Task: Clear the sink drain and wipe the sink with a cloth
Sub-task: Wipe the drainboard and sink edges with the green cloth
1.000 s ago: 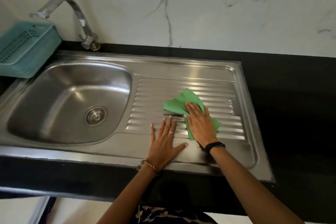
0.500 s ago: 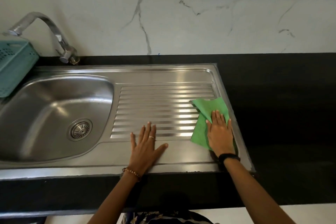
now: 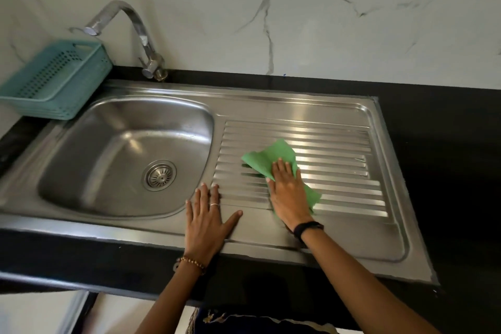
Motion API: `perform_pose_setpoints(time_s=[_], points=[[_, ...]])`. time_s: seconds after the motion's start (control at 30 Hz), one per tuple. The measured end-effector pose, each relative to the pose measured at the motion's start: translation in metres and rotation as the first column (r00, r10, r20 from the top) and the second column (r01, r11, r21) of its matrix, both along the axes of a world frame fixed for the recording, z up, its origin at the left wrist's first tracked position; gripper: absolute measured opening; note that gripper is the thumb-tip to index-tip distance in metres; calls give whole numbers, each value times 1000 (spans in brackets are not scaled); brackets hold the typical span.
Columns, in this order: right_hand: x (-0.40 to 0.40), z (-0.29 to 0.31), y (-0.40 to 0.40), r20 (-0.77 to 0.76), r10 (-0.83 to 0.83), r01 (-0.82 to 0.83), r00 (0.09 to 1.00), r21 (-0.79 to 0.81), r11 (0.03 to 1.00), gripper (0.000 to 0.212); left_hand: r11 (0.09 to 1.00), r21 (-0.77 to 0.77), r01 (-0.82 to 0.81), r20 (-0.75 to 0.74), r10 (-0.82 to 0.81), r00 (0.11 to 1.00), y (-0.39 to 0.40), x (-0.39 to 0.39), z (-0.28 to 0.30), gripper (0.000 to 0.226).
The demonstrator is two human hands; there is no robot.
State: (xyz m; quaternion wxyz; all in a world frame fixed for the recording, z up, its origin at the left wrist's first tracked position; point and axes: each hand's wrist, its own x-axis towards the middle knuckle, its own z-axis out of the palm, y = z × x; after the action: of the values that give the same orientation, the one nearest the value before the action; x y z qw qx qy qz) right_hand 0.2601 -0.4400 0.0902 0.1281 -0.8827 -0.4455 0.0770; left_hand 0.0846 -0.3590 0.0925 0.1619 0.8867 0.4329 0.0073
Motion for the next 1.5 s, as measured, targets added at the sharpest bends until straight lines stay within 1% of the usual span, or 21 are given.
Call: perform_pose_setpoints(time_s=[0.13,0.27,0.37,0.43,0.5,0.57,0.63,0.73,0.8,0.87,0.93,1.0,1.07,1.17,1.23,1.37,1.5], points=[[-27,2,61,-5,206,-206,978,-11,978,50,1000,8,-12,-25,12,1000,0,-1,-4,113],[-47,6,113,-48,410,-412,911,-19,911,46,1000,-11,-11,-82,10,997,2,-3,-6,96],[-50,5,112,-135,539,-546,831,-20,837,45,1000,-10,-2,-101,1,995,1,-9,-4,93],[-50,6,100,-185,552,-560,813,11,828,45,1000,4,6,-105,-5,995,-2,-12,-2,90],[-49,7,83,-171,522,-524,836,32,851,46,1000,16,22,-97,-20,995,-6,-14,2,88],[-44,5,60,-115,466,-465,877,40,884,47,999,12,48,-78,-47,996,-13,-11,5,86],[-32,3,34,-78,395,-392,915,53,919,47,994,-33,102,-34,-103,994,-23,-1,8,85],[-6,1,-11,-29,292,-290,956,46,956,45,960,-132,246,29,-244,969,-42,27,9,83],[11,0,-40,12,220,-220,975,22,975,46,933,-158,322,27,-322,946,-58,47,9,80],[29,-1,-70,57,129,-130,990,9,992,46,910,-150,387,7,-391,921,-74,66,8,76],[47,-1,-99,57,14,-15,998,21,1000,46,897,-135,422,-10,-427,904,-88,79,7,73],[64,1,-122,55,-119,117,991,27,993,47,906,-125,403,-11,-408,913,-95,84,5,71],[78,4,-139,96,-224,226,970,-15,974,48,913,-112,392,-14,-396,918,-98,86,5,71],[84,5,-150,134,-296,309,946,-86,947,50,910,-123,396,-15,-401,916,-98,84,7,71],[81,6,-153,115,-355,365,928,-80,928,51,908,-140,395,-4,-399,917,-96,83,9,71],[68,4,-164,117,-392,405,912,-108,908,51,923,-136,359,42,-357,933,-84,72,13,73],[56,5,-155,49,-421,423,906,-85,902,49,947,-134,293,54,-289,956,-57,47,12,76]])
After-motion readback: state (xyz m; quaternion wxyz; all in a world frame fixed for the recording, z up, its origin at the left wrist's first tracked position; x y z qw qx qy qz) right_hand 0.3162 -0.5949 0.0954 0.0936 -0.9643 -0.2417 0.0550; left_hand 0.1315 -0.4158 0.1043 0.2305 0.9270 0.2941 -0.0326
